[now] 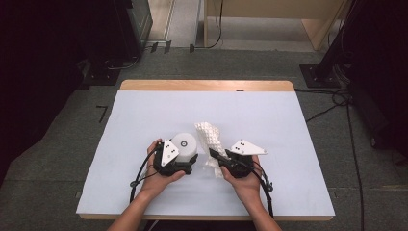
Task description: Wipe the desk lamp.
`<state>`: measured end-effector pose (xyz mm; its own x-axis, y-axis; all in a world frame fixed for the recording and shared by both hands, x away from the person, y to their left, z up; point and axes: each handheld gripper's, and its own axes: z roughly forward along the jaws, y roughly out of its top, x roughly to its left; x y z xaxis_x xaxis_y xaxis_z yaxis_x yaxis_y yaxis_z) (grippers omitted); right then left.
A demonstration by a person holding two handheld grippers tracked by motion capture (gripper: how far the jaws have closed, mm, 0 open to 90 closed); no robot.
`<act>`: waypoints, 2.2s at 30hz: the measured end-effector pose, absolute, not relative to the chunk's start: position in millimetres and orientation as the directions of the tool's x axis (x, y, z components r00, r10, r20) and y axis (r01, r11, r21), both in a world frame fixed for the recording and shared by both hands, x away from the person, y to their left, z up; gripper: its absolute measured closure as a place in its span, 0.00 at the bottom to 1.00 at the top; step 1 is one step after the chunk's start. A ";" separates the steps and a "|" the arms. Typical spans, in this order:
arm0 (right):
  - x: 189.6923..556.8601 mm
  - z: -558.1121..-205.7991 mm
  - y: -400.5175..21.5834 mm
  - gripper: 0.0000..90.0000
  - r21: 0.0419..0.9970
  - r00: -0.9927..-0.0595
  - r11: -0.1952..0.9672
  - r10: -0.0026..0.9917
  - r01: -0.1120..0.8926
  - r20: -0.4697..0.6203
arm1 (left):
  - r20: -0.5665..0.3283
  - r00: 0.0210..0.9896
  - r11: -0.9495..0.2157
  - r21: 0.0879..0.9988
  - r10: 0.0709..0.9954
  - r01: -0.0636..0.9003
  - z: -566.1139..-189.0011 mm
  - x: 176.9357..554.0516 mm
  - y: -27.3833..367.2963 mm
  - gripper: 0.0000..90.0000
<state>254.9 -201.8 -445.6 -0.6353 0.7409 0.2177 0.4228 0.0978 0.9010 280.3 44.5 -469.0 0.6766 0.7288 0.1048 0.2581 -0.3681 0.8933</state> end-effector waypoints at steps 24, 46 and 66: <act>258.4 -452.4 -204.9 0.88 0.892 -0.626 0.098 0.746 0.442 0.228 | 0.076 0.540 -0.300 0.891 0.838 0.340 -469.8 271.4 36.2 0.04; 251.4 -453.9 -184.8 0.88 0.888 -0.673 0.138 0.705 0.439 0.224 | -0.200 0.739 -0.101 0.935 0.644 0.341 -444.5 278.8 71.7 0.09; 245.9 -434.4 -187.0 0.88 0.915 -0.688 0.105 0.693 0.390 0.214 | -0.063 0.794 -0.292 0.910 0.605 0.295 -454.9 271.9 46.7 0.09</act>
<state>245.9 -187.0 -434.4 -0.6881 0.6932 0.2142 0.3902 0.1047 0.9148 271.9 46.7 -454.9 0.7935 0.6052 -0.0632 0.2949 -0.2917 0.9099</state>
